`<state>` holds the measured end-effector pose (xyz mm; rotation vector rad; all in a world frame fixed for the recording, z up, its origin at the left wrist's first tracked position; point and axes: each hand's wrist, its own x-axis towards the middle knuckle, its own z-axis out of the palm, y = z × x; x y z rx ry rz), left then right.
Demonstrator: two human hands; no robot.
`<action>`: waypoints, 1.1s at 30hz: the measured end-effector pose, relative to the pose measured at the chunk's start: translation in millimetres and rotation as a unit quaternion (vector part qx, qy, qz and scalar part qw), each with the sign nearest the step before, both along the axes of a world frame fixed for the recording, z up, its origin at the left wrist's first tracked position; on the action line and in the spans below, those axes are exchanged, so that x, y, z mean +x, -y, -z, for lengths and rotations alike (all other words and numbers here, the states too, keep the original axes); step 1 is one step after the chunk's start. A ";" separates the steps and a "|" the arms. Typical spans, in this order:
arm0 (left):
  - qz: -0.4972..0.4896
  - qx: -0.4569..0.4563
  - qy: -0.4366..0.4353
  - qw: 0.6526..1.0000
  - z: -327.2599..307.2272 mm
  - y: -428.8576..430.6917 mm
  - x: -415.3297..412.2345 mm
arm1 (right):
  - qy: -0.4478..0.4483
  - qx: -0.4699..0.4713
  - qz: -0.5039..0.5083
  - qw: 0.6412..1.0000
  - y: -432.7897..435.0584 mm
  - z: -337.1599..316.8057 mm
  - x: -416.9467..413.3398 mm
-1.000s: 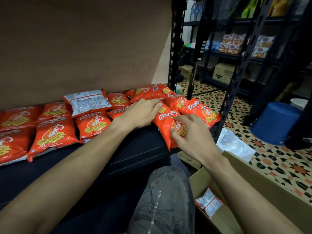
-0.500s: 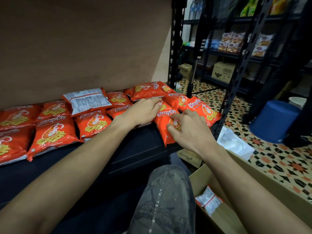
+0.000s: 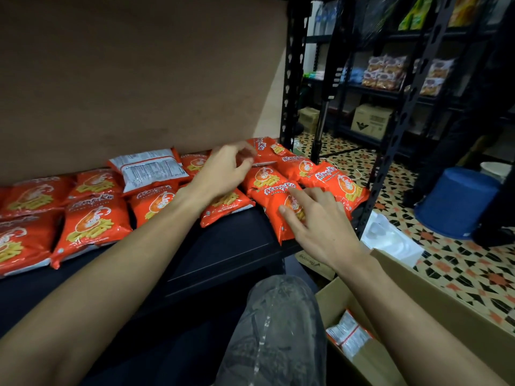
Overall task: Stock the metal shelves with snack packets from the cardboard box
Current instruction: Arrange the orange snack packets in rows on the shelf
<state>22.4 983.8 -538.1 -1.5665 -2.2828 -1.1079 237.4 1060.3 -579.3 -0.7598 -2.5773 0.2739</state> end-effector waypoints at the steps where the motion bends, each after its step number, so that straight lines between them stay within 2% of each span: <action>1: -0.017 0.002 0.000 1.000 0.2 -1.3 -3.2 | -0.003 -0.001 0.000 1.000 0.6 0.5 -0.1; 4: -0.055 -0.012 -0.017 0.998 0.7 -7.7 -11.8 | -0.018 -0.021 -0.002 1.000 -0.7 -0.4 -0.5; 9: -0.118 -0.121 -0.054 0.984 1.3 -15.8 -18.7 | -0.047 -0.053 -0.013 0.997 -5.0 -6.4 -1.8; 12: -0.137 -0.124 -0.083 0.979 3.1 -17.4 -24.3 | -0.066 -0.069 -0.019 0.995 -8.2 -10.2 -3.7; 16: -0.157 -0.070 -0.073 0.982 -1.3 -12.3 -23.1 | -0.079 -0.081 -0.026 0.993 -12.8 -13.0 -6.4; 21: -0.170 0.058 -0.003 0.984 -6.1 12.4 -8.5 | -0.114 -0.091 -0.033 0.989 -15.4 -19.9 -10.6; 24: -0.158 0.121 -0.028 0.980 -4.3 39.9 12.7 | -0.159 -0.117 -0.048 0.979 -5.7 -28.1 -16.7; 29: -0.139 0.153 -0.095 0.974 10.6 80.4 53.1 | -0.253 -0.237 -0.093 0.933 24.8 -38.0 -33.3; 33: -0.136 0.127 -0.139 0.973 23.0 95.2 75.6 | -0.307 -0.341 -0.118 0.881 47.5 -38.4 -45.7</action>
